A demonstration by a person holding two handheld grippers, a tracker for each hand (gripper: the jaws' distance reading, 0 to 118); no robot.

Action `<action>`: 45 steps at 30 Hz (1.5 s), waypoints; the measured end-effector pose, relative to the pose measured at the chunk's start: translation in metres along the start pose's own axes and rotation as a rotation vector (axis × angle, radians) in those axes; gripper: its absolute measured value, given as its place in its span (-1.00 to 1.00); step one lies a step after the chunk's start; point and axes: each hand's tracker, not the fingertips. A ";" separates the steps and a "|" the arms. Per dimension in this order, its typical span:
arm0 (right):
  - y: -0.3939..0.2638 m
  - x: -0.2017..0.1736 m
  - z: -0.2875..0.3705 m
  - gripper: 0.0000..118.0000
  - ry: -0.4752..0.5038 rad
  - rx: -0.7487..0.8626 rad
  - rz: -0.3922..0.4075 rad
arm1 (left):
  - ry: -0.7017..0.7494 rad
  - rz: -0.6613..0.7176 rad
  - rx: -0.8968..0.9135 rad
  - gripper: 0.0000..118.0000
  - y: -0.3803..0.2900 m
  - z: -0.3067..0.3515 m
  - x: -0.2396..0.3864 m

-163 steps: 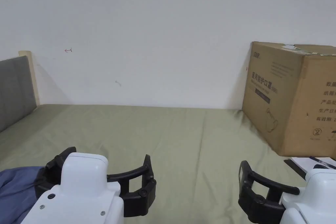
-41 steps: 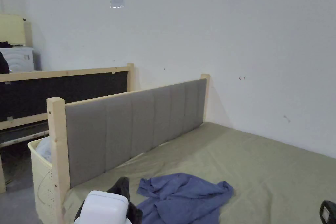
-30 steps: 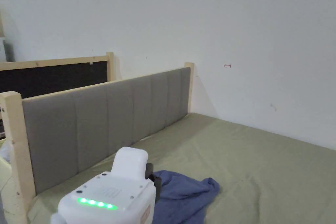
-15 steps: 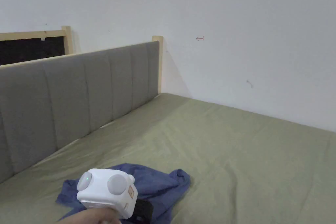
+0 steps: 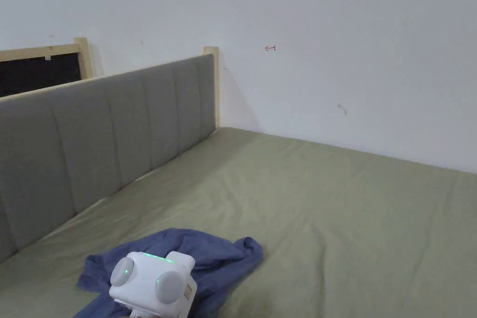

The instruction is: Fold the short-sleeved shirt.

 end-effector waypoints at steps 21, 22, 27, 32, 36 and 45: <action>0.026 0.089 0.176 -1.00 -0.201 0.284 -0.156 | -0.595 -0.230 0.689 -0.95 0.105 0.414 0.240; 0.026 0.095 0.181 -1.00 -0.214 0.289 -0.159 | -0.644 -0.254 0.693 -0.95 0.107 0.420 0.258; 0.019 0.129 0.207 -1.00 -0.301 0.332 -0.194 | -0.774 -0.390 0.578 -0.95 0.114 0.409 0.363; 0.002 0.161 0.217 -1.00 -0.385 0.325 -0.257 | -0.717 -0.379 0.245 -0.95 0.072 0.292 0.465; -0.019 0.181 0.212 -1.00 -0.405 0.266 -0.295 | -0.702 -0.235 -0.177 -0.93 0.027 0.151 0.504; -0.043 0.189 0.186 -1.00 -0.395 0.131 -0.305 | -0.628 -0.178 -0.125 0.94 -0.010 0.115 0.459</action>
